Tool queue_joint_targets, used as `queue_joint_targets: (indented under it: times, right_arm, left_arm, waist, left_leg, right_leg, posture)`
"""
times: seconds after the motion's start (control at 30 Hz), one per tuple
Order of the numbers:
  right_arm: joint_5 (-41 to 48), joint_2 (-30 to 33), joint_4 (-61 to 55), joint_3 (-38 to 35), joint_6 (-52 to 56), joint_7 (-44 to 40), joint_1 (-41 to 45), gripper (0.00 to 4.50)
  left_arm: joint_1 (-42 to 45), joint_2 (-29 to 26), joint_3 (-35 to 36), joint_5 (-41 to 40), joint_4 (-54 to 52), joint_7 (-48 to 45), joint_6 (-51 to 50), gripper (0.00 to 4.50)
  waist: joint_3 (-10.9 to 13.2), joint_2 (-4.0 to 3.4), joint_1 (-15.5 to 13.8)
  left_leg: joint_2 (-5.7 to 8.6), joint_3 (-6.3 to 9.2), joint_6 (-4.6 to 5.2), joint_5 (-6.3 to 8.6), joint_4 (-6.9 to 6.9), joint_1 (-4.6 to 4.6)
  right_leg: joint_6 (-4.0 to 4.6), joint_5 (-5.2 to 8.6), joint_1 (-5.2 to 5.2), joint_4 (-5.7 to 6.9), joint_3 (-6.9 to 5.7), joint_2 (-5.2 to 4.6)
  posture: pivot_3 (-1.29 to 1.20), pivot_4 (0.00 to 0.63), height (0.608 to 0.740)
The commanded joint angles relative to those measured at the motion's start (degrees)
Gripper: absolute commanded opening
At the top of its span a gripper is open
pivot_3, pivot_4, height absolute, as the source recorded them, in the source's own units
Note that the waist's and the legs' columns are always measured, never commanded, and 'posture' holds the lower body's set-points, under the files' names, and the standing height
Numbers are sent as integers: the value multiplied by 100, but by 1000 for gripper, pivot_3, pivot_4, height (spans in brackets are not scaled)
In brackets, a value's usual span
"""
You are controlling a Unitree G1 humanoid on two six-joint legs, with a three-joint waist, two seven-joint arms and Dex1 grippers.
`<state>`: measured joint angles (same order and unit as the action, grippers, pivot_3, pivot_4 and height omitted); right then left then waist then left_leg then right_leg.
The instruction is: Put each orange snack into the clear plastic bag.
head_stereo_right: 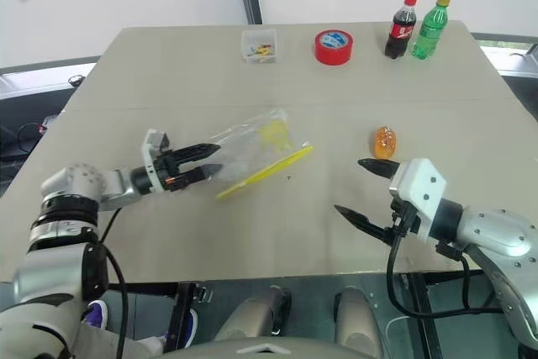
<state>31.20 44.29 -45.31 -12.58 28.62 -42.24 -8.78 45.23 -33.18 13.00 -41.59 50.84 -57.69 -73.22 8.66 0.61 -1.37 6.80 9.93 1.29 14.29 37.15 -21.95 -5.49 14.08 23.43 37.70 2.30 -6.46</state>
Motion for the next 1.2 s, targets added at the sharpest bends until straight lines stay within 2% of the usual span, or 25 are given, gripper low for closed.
queue_joint_targets:
  times: [0.03,0.07,0.1,0.23,0.33,0.47,0.53,0.6,0.73,1.0,1.1,1.2]
  right_arm:
    - [-92,27,-410,-241,-28,185,-113,4500]
    - [-115,-2,-447,-228,-45,228,-137,4500]
    - [-185,-21,-479,-173,-90,265,-139,4500]
    - [-611,-38,-488,155,-288,395,-14,4500]
    - [-1040,-69,-340,574,-414,527,262,4500]
    - [-1966,-116,0,1352,-769,727,738,4500]
    - [-2578,-166,324,1797,-1004,876,1026,4500]
    - [-3552,-260,882,2322,-1414,1232,1416,4500]
    - [-4640,-545,1813,2939,-1868,1730,1909,4500]
    - [-5548,-1180,3039,3506,-2732,2100,2411,4500]
    - [-5775,-1567,3418,3577,-2767,2263,2655,4500]
    - [-6201,-2061,4127,3782,-2843,2666,3030,4500]
  left_arm:
    - [-27,407,-25,323,446,598,-129,3987]
    - [-13,456,40,311,456,635,-201,3752]
    - [-6,505,123,279,433,702,-303,3317]
    - [-1,603,620,9,219,975,-813,1248]
    - [-7,738,1176,-278,-118,1326,-1367,170]
    - [-129,978,1857,-986,-671,1753,-1907,170]
    - [-249,984,1859,-1591,-873,1974,-1928,170]
    - [-343,885,1830,-2328,-964,2192,-1928,170]
    - [-418,669,1808,-3308,-998,2704,-1928,170]
    - [-460,609,1829,-5250,-1162,4177,-1928,170]
    - [-505,664,1803,-5889,-1224,4762,-1831,170]
    - [-731,722,1518,-6931,-1633,5455,-1390,170]
  waist:
    - [-5,1,-5]
    - [-7,2,6]
    - [-8,5,36]
    - [-12,-2,77]
    - [-11,0,76]
    - [-2,15,62]
    - [1,19,83]
    - [3,23,112]
    - [7,30,170]
    - [10,35,221]
    - [10,36,222]
    - [8,38,258]
  left_leg:
    - [0,0,1,1,2,1]
    - [1,-2,3,2,5,5]
    - [1,-3,5,3,5,7]
    - [0,-3,5,3,4,11]
    - [-1,-3,4,3,5,13]
    - [2,1,-17,-10,10,6]
    - [0,0,-19,-11,11,2]
    - [0,-3,-20,-11,10,-5]
    - [-1,-5,-22,-11,11,-6]
    - [-1,-6,-23,-11,11,-5]
    - [-1,-6,-23,-11,12,-5]
    - [-4,-9,-24,-11,13,-3]
  right_leg:
    - [-2,1,-3,0,0,0]
    - [-4,2,-9,-1,0,-2]
    - [-5,2,-12,0,1,-2]
    - [-7,4,-13,4,2,-2]
    - [-10,5,-10,6,2,0]
    - [-11,6,-8,4,0,-1]
    - [-10,5,0,8,2,-1]
    - [-9,5,13,15,6,-1]
    - [-8,4,19,20,11,3]
    - [-6,4,21,19,18,3]
    - [-5,3,21,19,18,5]
    - [-4,3,21,22,23,8]
  posture:
    - [0,150,740]
    - [0,150,740]
    - [0,150,740]
    - [0,150,740]
    - [0,150,740]
    - [0,150,740]
    - [0,150,740]
    - [0,150,740]
    - [0,150,740]
    - [0,150,740]
    - [0,150,740]
    - [0,150,740]
